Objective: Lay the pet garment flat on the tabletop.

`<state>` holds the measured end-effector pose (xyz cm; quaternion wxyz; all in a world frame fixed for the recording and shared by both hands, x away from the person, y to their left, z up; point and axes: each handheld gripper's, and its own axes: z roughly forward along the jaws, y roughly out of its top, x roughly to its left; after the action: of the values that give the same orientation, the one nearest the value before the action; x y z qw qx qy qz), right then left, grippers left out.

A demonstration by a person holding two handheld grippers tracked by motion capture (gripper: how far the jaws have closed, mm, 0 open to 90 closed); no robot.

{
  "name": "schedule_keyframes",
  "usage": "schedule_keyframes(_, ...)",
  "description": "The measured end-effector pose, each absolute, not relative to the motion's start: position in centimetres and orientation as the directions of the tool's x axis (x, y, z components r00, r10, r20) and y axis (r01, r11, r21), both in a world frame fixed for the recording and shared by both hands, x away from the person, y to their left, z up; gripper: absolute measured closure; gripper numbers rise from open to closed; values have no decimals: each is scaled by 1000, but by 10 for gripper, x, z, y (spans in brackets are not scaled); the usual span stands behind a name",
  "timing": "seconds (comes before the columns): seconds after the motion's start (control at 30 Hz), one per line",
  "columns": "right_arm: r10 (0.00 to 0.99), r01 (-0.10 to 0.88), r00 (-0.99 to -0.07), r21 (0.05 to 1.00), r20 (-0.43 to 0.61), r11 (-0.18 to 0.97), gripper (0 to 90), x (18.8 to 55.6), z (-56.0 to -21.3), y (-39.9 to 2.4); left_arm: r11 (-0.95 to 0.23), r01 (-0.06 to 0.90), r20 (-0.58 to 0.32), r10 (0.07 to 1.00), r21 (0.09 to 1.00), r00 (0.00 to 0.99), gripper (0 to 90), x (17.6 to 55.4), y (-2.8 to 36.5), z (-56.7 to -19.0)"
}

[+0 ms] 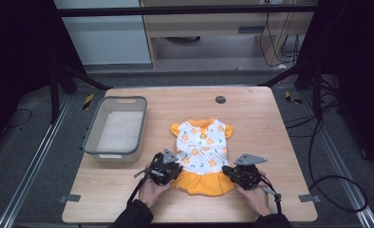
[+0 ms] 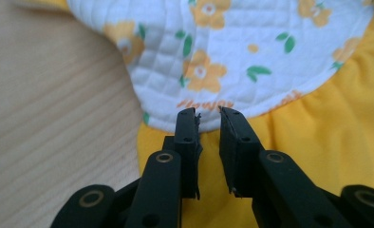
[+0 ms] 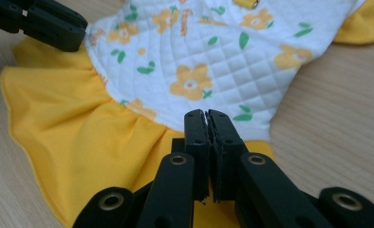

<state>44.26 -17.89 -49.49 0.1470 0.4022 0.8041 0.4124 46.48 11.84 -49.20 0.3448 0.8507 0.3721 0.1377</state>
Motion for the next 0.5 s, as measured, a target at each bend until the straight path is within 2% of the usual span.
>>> schedule_keyframes(0.07, 766, 536, -637, 764, 87, 359, 861, 442, -498, -177, -466, 552, -50, 732, 692, 680, 768, 465, 122, -492)
schedule_keyframes(0.4, 747, 553, -657, 735, 96, 392, 853, 433, -501, -176, -497, 542, -37, 713, 678, 701, 761, 447, 125, -491)
schedule_keyframes(0.5, 745, 558, -659, 735, 108, 386, 833, 431, -499, -176, -499, 543, -39, 711, 676, 702, 722, 445, 126, -490)
